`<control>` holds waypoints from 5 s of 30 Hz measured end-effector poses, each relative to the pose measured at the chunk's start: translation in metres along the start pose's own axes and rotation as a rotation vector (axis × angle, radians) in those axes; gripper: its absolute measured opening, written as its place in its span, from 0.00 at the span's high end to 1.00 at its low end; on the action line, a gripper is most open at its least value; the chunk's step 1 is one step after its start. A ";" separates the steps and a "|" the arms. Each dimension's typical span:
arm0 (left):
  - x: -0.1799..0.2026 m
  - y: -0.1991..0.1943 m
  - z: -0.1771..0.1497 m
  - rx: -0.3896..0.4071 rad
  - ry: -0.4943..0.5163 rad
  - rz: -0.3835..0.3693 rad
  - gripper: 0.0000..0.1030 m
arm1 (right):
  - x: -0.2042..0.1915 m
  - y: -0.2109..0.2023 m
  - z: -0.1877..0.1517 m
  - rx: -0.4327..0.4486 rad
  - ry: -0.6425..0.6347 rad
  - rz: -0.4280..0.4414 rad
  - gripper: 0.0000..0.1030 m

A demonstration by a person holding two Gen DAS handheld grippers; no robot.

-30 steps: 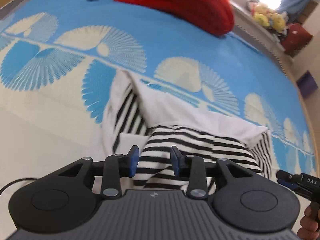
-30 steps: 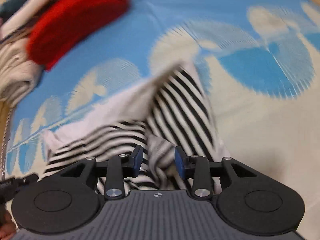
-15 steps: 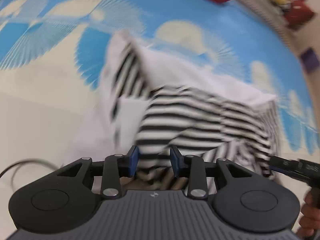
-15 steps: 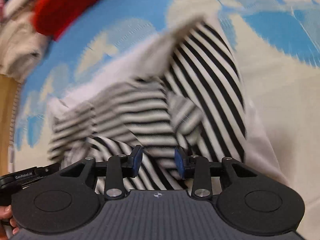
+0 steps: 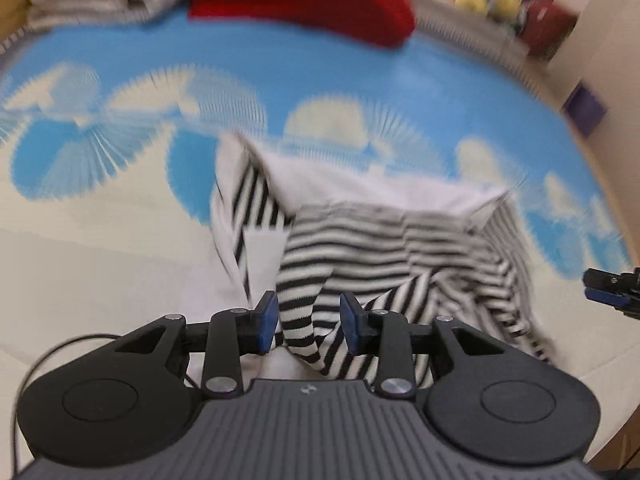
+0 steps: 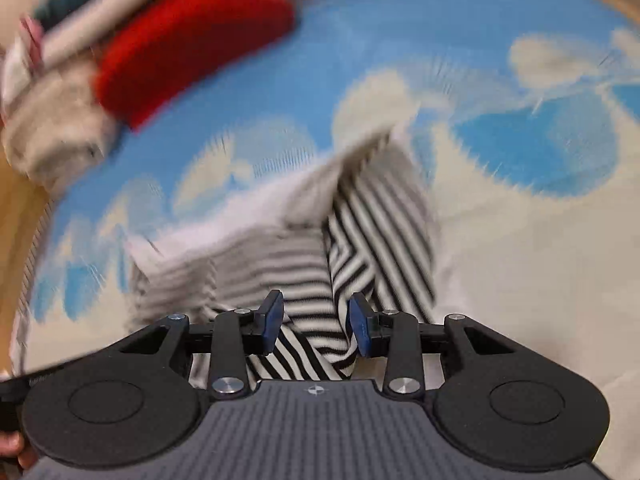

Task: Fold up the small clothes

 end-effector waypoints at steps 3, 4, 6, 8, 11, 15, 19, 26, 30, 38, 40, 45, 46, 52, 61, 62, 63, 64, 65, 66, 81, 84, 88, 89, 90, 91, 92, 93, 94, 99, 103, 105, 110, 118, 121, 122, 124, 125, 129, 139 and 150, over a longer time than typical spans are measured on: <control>-0.002 -0.058 -0.008 0.107 -0.004 -0.036 0.64 | -0.005 -0.061 -0.014 0.091 -0.016 0.050 0.63; -0.004 -0.077 -0.016 0.139 -0.003 -0.051 0.64 | -0.004 -0.081 -0.022 0.124 -0.031 0.056 0.62; -0.006 -0.107 -0.039 0.187 0.001 -0.072 0.64 | -0.001 -0.113 -0.043 0.191 -0.067 0.049 0.62; -0.008 -0.130 -0.067 0.235 0.016 -0.083 0.64 | 0.013 -0.135 -0.067 0.237 -0.092 0.022 0.61; -0.015 -0.147 -0.115 0.284 0.052 -0.070 0.64 | 0.036 -0.154 -0.104 0.279 -0.107 -0.007 0.61; -0.024 -0.132 -0.170 0.265 0.039 -0.051 0.64 | 0.064 -0.150 -0.155 0.293 -0.138 -0.055 0.61; -0.035 -0.124 -0.180 0.222 -0.042 -0.026 0.65 | 0.084 -0.129 -0.171 0.180 -0.028 -0.066 0.60; -0.062 -0.089 -0.178 0.061 -0.198 0.012 0.57 | 0.108 -0.103 -0.181 0.052 0.060 -0.135 0.54; -0.069 -0.062 -0.190 -0.058 -0.236 0.053 0.44 | 0.118 -0.084 -0.193 -0.024 0.092 -0.185 0.49; -0.081 -0.037 -0.210 -0.146 -0.253 0.094 0.35 | 0.134 -0.053 -0.210 -0.144 0.086 -0.284 0.44; -0.080 -0.033 -0.213 -0.167 -0.269 0.091 0.35 | 0.138 -0.046 -0.215 -0.173 0.094 -0.299 0.44; -0.071 -0.019 -0.223 -0.221 -0.275 0.090 0.35 | 0.134 -0.039 -0.220 -0.196 0.056 -0.308 0.44; -0.070 -0.016 -0.225 -0.225 -0.272 0.099 0.35 | 0.133 -0.038 -0.221 -0.196 0.050 -0.310 0.44; -0.067 -0.014 -0.230 -0.214 -0.227 0.103 0.89 | 0.128 -0.038 -0.221 -0.198 0.027 -0.277 0.80; -0.071 -0.057 -0.222 -0.099 -0.256 0.061 0.93 | 0.125 -0.072 -0.211 -0.088 0.072 -0.210 0.92; -0.071 -0.052 -0.226 -0.134 -0.250 0.067 0.93 | 0.129 -0.067 -0.215 -0.121 0.082 -0.223 0.91; -0.071 -0.047 -0.229 -0.164 -0.252 0.072 0.93 | 0.133 -0.061 -0.220 -0.162 0.098 -0.234 0.91; -0.072 -0.041 -0.231 -0.191 -0.258 0.073 0.92 | 0.137 -0.057 -0.223 -0.191 0.114 -0.239 0.90; -0.072 -0.036 -0.233 -0.217 -0.268 0.067 0.88 | 0.139 -0.054 -0.224 -0.207 0.126 -0.243 0.87; -0.073 -0.033 -0.232 -0.233 -0.278 0.064 0.86 | 0.140 -0.052 -0.224 -0.209 0.129 -0.246 0.86; -0.072 -0.028 -0.238 -0.262 -0.257 0.097 0.69 | 0.135 -0.049 -0.225 -0.223 0.053 -0.291 0.72; -0.071 -0.028 -0.238 -0.262 -0.256 0.097 0.68 | 0.135 -0.049 -0.226 -0.227 0.050 -0.289 0.72; -0.071 -0.027 -0.238 -0.260 -0.236 0.095 0.72 | 0.135 -0.049 -0.226 -0.227 0.040 -0.289 0.72; -0.069 -0.027 -0.238 -0.256 -0.230 0.090 0.82 | 0.135 -0.050 -0.226 -0.226 0.038 -0.286 0.77; -0.067 -0.028 -0.237 -0.251 -0.223 0.081 0.87 | 0.134 -0.050 -0.225 -0.223 0.037 -0.275 0.81; -0.065 -0.029 -0.236 -0.239 -0.210 0.075 0.91 | 0.133 -0.051 -0.224 -0.216 0.036 -0.265 0.88; -0.063 -0.031 -0.235 -0.226 -0.195 0.079 0.92 | 0.131 -0.054 -0.222 -0.199 0.033 -0.262 0.89; -0.062 -0.033 -0.235 -0.216 -0.184 0.080 0.92 | 0.130 -0.056 -0.220 -0.181 0.032 -0.258 0.89; -0.060 -0.035 -0.234 -0.205 -0.174 0.077 0.93 | 0.130 -0.060 -0.217 -0.163 0.038 -0.249 0.90; -0.055 -0.060 -0.219 -0.136 -0.135 0.044 0.93 | 0.125 -0.085 -0.197 -0.071 0.071 -0.174 0.92; -0.049 -0.096 -0.195 -0.050 -0.099 -0.009 0.93 | 0.115 -0.119 -0.171 0.009 0.085 -0.089 0.92; -0.045 -0.113 -0.187 -0.019 -0.077 -0.030 0.93 | 0.109 -0.136 -0.163 0.031 0.084 -0.069 0.92; -0.038 -0.165 -0.184 0.016 -0.019 -0.072 0.93 | 0.094 -0.184 -0.159 0.063 0.059 -0.034 0.93; -0.043 -0.231 -0.203 0.024 -0.015 -0.168 0.93 | 0.086 -0.264 -0.180 0.059 0.112 0.039 0.93; -0.045 -0.220 -0.197 0.000 -0.030 -0.181 0.93 | 0.089 -0.251 -0.172 0.041 0.133 0.037 0.93; -0.045 -0.211 -0.191 -0.007 -0.036 -0.185 0.93 | 0.092 -0.240 -0.167 0.035 0.130 0.022 0.93; -0.048 -0.186 -0.172 -0.026 -0.061 -0.186 0.93 | 0.099 -0.208 -0.152 0.015 0.132 0.004 0.93; -0.050 -0.172 -0.159 -0.030 -0.075 -0.194 0.93 | 0.102 -0.191 -0.142 0.010 0.133 -0.002 0.93; -0.058 -0.096 -0.105 -0.064 -0.141 -0.192 0.93 | 0.113 -0.119 -0.093 -0.002 0.131 -0.015 0.93; -0.088 0.009 -0.065 -0.132 -0.414 -0.275 0.64 | 0.150 -0.019 -0.050 0.072 0.186 -0.085 0.69; -0.007 0.007 -0.093 -0.087 0.190 -0.161 0.40 | 0.088 0.020 -0.091 -0.078 -0.379 -0.059 0.52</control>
Point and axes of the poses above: each gripper's, at about its wrist camera, not at the fingertips, and y roughly the way its jaws point, x to its right, z to its top, the point moved 5 cm from there along y, roughly the way its jaws point, and after that the axes turned 6 degrees about z, right-handed, at the moved point
